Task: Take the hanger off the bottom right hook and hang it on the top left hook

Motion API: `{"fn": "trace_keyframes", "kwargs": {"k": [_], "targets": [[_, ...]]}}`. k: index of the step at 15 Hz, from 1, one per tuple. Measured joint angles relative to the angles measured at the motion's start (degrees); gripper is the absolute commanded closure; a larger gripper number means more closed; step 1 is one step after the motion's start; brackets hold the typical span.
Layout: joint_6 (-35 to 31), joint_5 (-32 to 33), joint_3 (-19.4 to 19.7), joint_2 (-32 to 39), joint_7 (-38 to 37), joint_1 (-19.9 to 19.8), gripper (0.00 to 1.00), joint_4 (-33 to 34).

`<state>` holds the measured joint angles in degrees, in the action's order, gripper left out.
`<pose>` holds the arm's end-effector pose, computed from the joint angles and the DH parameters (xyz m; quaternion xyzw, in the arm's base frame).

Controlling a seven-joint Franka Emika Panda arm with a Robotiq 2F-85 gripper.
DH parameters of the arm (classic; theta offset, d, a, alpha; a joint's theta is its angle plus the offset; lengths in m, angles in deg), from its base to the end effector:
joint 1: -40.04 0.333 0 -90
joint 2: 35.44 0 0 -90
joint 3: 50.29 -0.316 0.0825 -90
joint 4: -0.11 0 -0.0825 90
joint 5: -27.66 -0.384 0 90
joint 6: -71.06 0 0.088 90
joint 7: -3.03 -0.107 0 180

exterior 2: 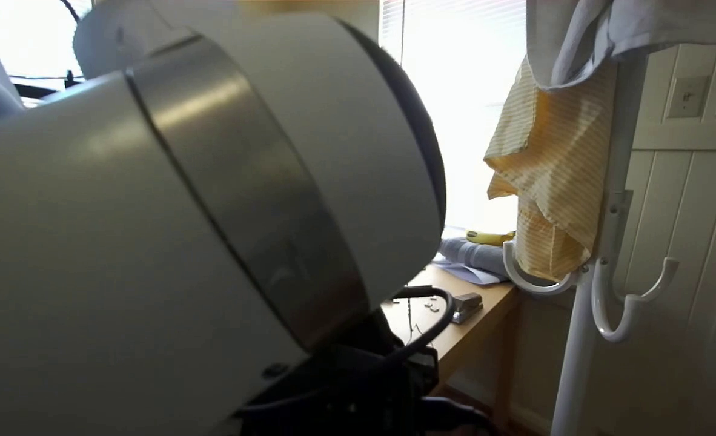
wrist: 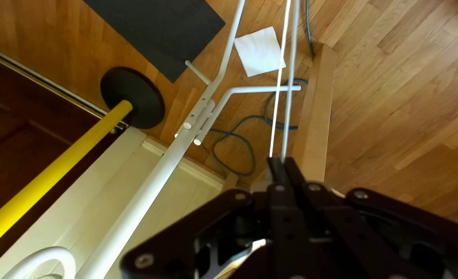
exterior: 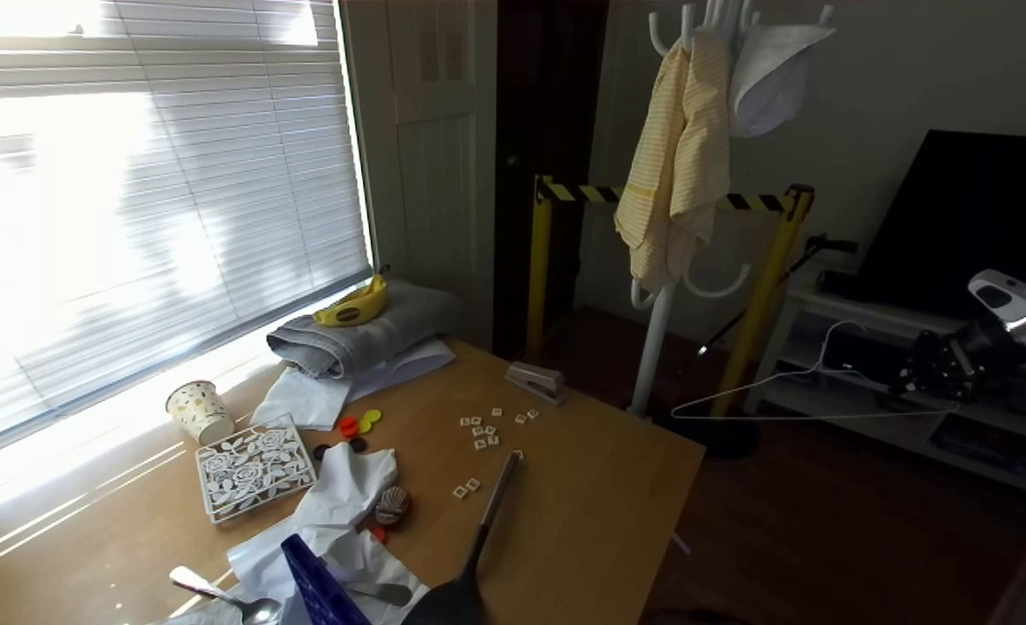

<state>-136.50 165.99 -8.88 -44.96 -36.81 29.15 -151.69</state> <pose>0.2461 -0.1700 0.3017 0.8743 0.4212 0.2302 0.0715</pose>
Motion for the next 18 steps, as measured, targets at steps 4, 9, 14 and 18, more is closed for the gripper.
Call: {"fn": "trace_keyframes", "kwargs": {"k": [4,9,14,18], "targets": [[0.3,0.0,-0.5,0.0,-0.3,0.0,0.99,0.0],[2.4,-0.5,-5.9,-3.5,-6.5,0.1,0.99,-0.1],[4.2,-3.3,-16.1,-11.3,-15.5,1.3,0.99,-1.4],[3.8,-11.0,-23.7,-17.2,-21.5,5.2,0.98,-2.2]]}}
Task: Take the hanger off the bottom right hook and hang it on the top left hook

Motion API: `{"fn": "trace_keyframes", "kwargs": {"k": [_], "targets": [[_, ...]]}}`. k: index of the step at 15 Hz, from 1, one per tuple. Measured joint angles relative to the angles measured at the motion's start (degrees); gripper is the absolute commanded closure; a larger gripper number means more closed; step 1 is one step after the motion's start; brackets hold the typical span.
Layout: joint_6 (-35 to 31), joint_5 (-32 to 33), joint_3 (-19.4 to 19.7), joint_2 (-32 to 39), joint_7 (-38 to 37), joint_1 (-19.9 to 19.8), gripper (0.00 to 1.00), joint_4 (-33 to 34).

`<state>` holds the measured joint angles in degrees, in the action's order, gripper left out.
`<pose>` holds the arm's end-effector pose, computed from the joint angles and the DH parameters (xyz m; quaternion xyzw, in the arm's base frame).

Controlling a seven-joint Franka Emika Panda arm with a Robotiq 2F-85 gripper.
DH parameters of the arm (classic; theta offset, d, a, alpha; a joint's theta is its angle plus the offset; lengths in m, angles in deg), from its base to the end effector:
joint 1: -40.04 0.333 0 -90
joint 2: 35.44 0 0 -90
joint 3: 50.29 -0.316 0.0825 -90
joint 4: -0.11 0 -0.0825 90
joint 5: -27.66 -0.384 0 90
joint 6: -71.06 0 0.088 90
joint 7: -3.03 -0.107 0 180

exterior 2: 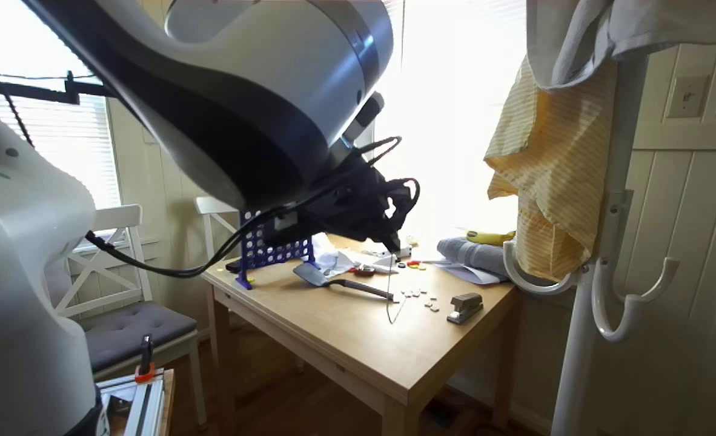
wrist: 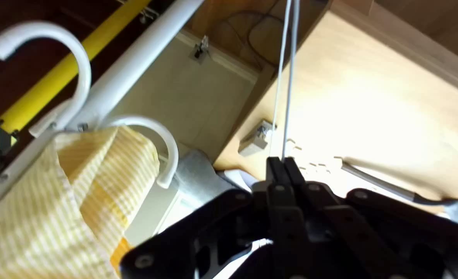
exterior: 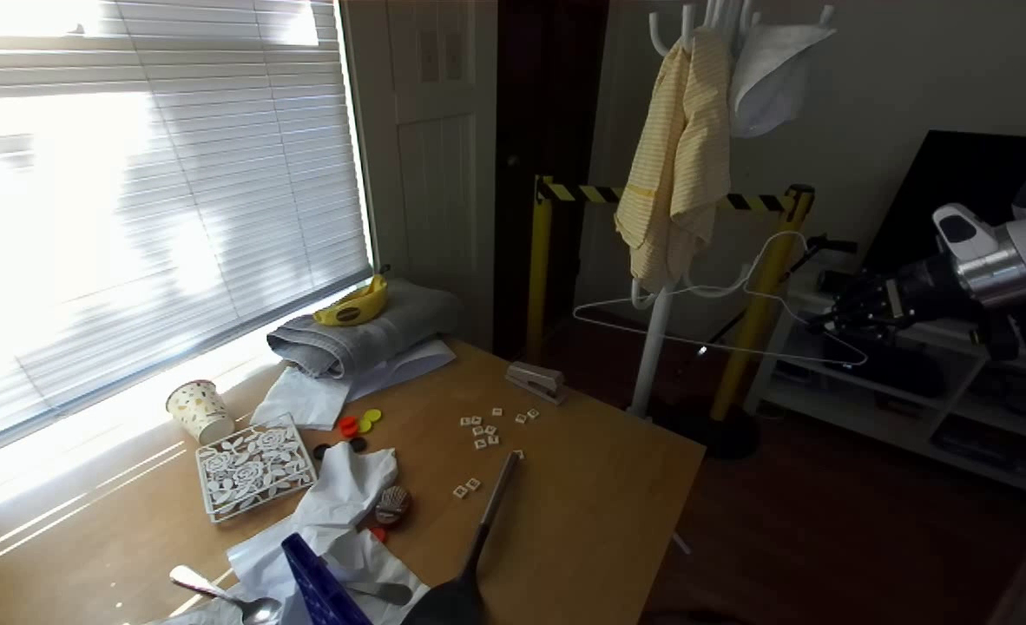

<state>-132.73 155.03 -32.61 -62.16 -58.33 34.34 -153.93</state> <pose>0.3050 -0.0232 0.3950 0.8359 0.3949 0.3751 0.0672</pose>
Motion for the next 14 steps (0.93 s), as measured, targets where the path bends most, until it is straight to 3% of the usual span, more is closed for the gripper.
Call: {"fn": "trace_keyframes", "kwargs": {"k": [8,10,11,14], "targets": [[-1.0,-1.0,-0.5,-1.2,-0.4,1.5,0.99,0.7],[-0.7,-5.2,-0.9,-1.2,0.4,2.8,0.99,0.5],[0.3,-9.6,-1.7,-1.3,1.0,4.8,0.99,0.4],[5.4,-24.3,-3.4,-1.4,1.1,15.9,0.99,1.9]]}}
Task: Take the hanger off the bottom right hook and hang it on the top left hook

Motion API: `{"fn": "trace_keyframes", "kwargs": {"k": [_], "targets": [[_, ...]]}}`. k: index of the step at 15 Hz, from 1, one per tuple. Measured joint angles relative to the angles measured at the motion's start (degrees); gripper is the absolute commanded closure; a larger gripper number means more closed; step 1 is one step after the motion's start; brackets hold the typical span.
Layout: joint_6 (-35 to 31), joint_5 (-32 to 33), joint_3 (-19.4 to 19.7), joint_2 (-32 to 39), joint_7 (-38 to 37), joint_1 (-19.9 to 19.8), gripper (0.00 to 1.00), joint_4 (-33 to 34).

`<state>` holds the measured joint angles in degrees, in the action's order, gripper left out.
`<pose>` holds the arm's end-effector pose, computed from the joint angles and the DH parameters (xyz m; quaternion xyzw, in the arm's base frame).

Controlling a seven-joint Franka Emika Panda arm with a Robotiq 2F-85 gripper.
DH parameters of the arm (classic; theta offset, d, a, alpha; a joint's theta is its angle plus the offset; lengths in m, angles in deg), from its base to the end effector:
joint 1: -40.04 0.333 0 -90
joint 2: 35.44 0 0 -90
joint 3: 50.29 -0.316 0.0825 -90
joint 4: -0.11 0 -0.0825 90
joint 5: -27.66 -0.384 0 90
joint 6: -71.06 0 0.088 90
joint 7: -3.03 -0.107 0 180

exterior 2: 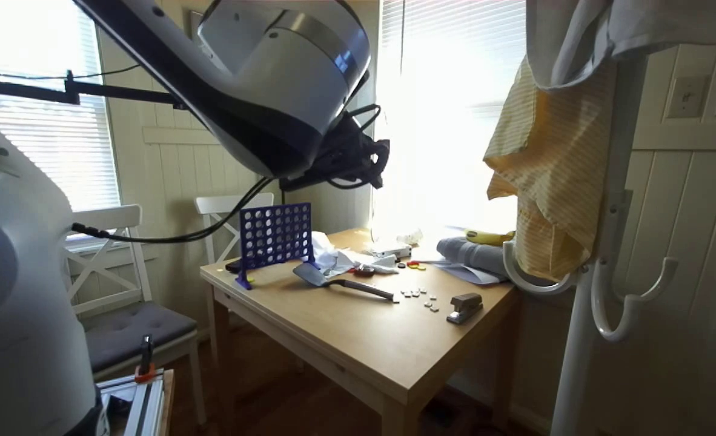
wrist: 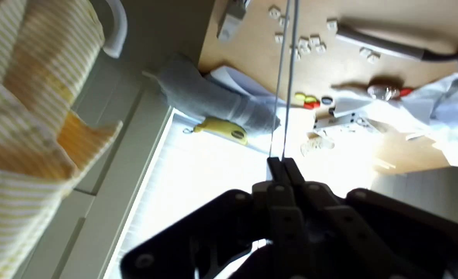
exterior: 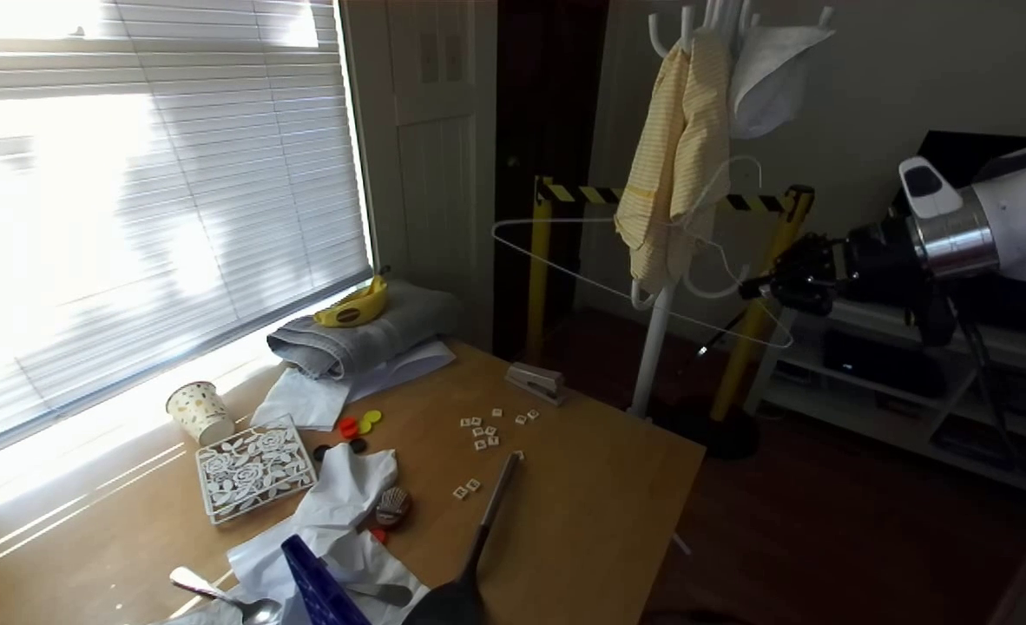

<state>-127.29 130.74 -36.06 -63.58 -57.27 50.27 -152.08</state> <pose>0.3397 0.0874 0.4488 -0.8115 -0.3488 -0.4687 0.0100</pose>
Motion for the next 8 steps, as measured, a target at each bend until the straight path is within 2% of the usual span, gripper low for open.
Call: {"fn": "trace_keyframes", "kwargs": {"k": [2,3,6,8], "targets": [[3.9,-8.5,-2.1,-0.2,0.0,6.4,0.99,3.1],[4.9,-13.1,-4.2,-0.2,0.4,7.6,0.99,5.0],[5.8,-27.9,-8.9,-0.1,3.0,7.1,0.99,9.7],[4.9,-32.3,-10.8,0.0,2.2,3.5,0.99,11.4]]}}
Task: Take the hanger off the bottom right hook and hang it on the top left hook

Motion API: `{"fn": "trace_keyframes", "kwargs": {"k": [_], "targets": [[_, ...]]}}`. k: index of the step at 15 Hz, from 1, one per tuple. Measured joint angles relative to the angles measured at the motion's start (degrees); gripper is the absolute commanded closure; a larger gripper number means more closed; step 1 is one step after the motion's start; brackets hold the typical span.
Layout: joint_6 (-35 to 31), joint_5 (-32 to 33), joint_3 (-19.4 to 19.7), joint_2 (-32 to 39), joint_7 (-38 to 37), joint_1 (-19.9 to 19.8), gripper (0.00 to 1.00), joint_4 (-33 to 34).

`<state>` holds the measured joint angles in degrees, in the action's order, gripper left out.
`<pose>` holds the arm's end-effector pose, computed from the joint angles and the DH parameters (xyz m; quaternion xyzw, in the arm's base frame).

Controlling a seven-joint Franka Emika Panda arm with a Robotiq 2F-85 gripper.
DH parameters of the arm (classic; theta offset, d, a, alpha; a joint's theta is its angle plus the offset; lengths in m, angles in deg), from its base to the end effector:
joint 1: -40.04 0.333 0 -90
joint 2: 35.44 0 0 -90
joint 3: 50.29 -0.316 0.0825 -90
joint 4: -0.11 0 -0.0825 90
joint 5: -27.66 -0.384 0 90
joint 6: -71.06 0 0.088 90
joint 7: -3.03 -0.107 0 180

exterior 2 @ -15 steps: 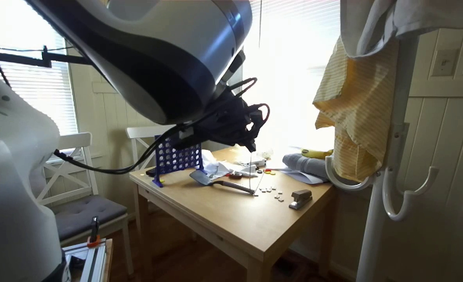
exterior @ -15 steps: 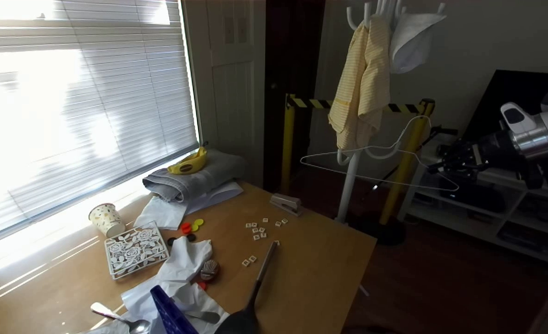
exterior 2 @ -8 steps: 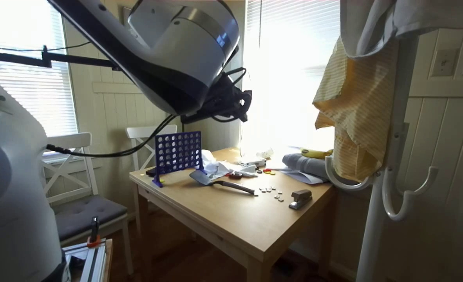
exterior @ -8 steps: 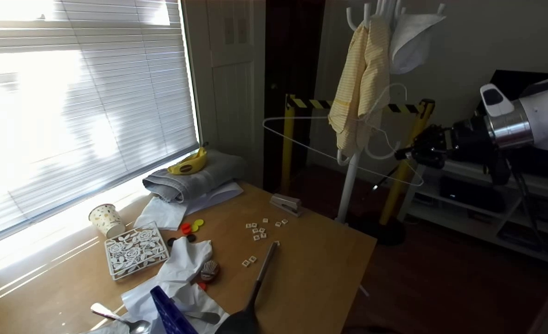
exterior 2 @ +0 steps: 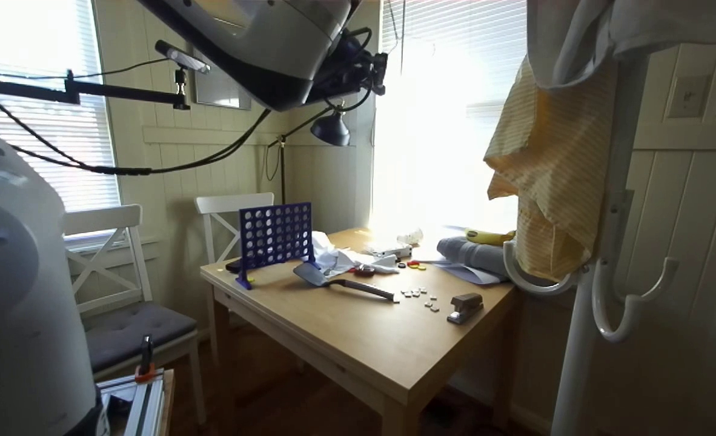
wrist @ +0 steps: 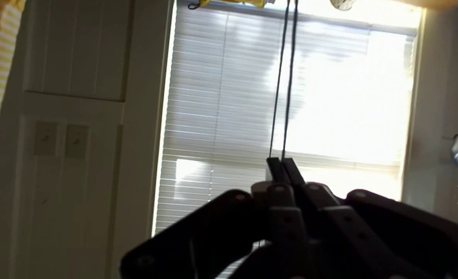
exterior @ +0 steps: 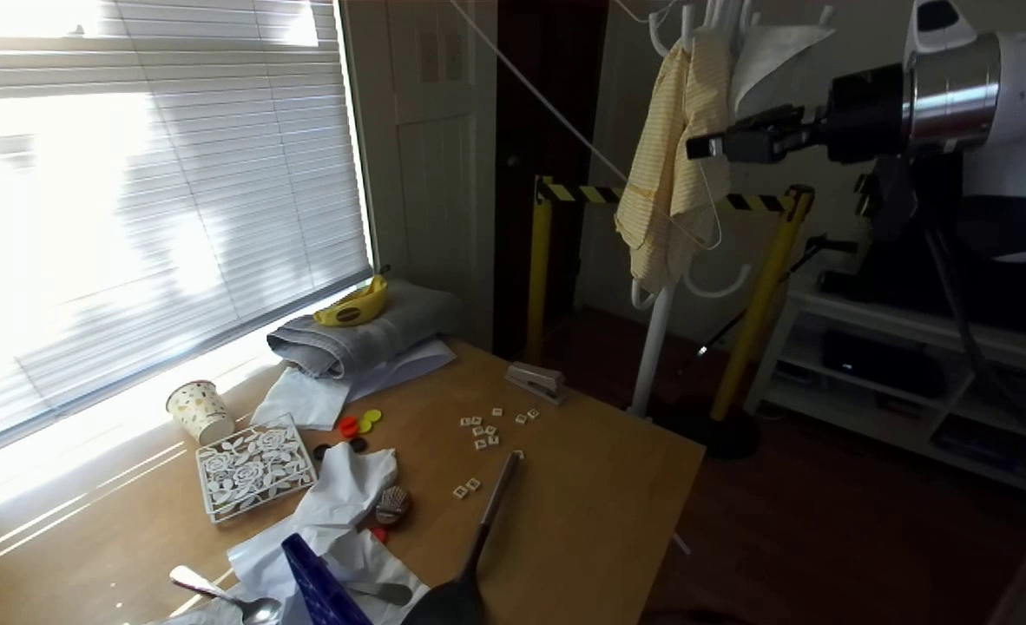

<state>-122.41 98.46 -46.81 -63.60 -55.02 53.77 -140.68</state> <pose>0.3762 0.1698 0.5829 -0.7763 -0.2150 -0.5852 0.0931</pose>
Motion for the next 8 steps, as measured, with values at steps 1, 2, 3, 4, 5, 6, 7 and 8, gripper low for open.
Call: {"fn": "trace_keyframes", "kwargs": {"k": [1,2,3,4,5,6,7,8], "targets": [[-1.0,-2.1,-1.3,0.0,-0.5,-3.1,0.99,0.3],[-2.7,-4.6,-2.8,0.1,-0.7,-6.5,0.99,0.3],[-5.2,-7.4,-4.3,0.3,-0.7,-9.9,0.98,0.2],[-8.5,-10.0,-6.0,0.7,-0.1,-13.1,0.98,-0.1],[-10.9,-11.7,-7.3,1.3,0.4,-15.3,0.98,-0.2],[-11.9,-12.4,-8.1,1.9,0.4,-16.4,0.99,-0.2],[-12.3,-12.9,-8.4,2.3,0.4,-16.6,0.99,-0.2],[-12.3,-12.9,-8.5,2.5,0.4,-16.6,0.99,-0.2]]}}
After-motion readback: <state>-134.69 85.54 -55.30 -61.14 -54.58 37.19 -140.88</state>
